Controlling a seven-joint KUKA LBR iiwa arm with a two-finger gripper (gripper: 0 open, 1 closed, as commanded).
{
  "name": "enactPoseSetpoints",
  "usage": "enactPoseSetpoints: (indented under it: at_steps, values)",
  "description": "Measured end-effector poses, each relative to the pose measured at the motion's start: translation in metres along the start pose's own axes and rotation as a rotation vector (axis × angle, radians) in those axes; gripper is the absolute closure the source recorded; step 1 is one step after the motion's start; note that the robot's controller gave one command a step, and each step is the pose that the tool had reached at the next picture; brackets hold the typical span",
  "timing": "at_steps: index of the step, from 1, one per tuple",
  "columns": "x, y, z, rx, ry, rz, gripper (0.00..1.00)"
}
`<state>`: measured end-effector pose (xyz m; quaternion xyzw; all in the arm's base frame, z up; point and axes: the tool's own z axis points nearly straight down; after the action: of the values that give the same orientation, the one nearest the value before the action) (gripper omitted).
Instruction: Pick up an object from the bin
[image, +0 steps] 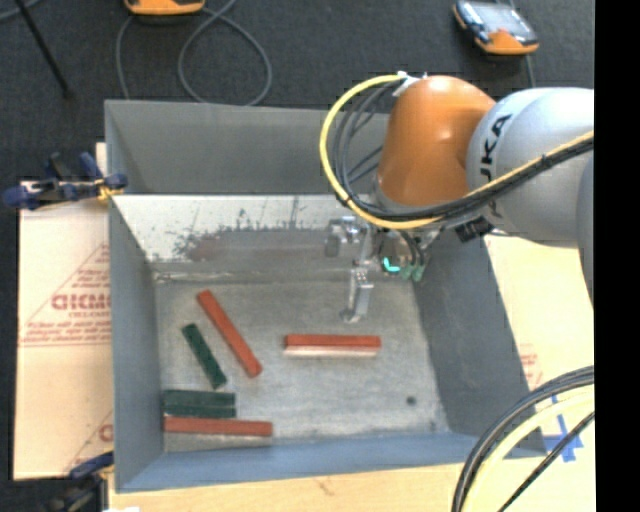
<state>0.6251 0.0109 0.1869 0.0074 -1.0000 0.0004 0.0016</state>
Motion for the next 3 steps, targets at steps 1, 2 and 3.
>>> enactPoseSetpoints:
  at_steps: [1, 2, 3]
  values:
    - [0.041, -0.024, 0.121, 0.001, 0.001, 0.018, 0.00]
    - [0.041, -0.023, 0.084, -0.001, -0.011, 0.046, 0.00]
    - [0.028, -0.030, 0.086, -0.001, -0.012, 0.074, 0.00]
